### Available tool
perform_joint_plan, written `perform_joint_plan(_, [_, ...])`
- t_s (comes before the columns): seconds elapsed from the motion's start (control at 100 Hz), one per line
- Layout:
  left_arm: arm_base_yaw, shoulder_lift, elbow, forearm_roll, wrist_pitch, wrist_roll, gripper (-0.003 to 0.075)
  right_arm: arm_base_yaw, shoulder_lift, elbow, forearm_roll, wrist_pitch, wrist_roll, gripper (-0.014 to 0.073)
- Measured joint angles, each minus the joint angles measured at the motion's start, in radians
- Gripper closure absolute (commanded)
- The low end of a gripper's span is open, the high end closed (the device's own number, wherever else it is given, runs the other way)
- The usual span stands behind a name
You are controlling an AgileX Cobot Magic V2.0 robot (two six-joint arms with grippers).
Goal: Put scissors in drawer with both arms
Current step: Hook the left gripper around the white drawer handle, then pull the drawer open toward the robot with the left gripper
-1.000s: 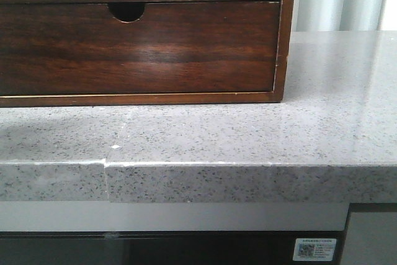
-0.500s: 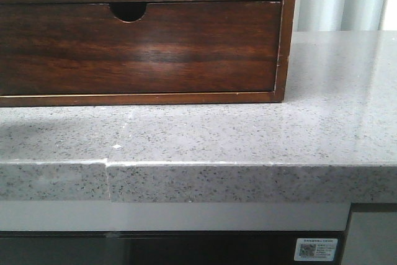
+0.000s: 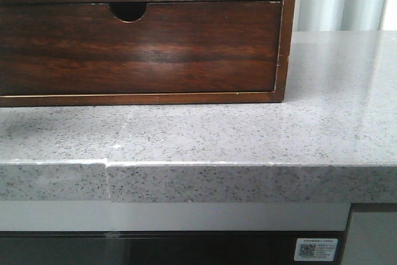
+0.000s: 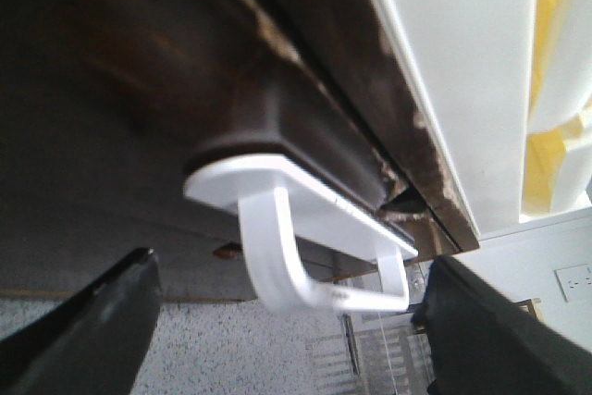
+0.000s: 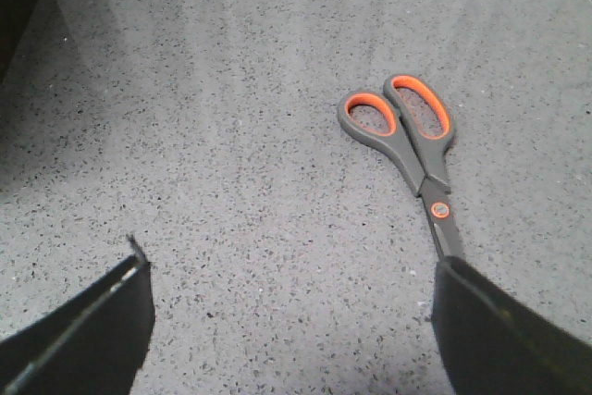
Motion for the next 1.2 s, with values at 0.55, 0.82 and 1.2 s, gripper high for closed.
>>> perform_joint_plan(0.55, [-0.079,0.112,-0.075,-0.013,0.002,0.034,0.0374,0.000,0.000,0.000,-0.002,0.010,0.000,0.0037])
perform_joint_plan(0.82, [-0.077,0.116,-0.075,-0.011,-0.006,0.035,0.0539,0.000,0.000,0.000,-0.002,0.014,0.000,0.0037])
perform_joint_plan(1.2, [-0.077,0.118,-0.075,-0.001,0.016,-0.018,0.0629,0.000,0.002,0.000,-0.002,0.014,0.002,0.0037])
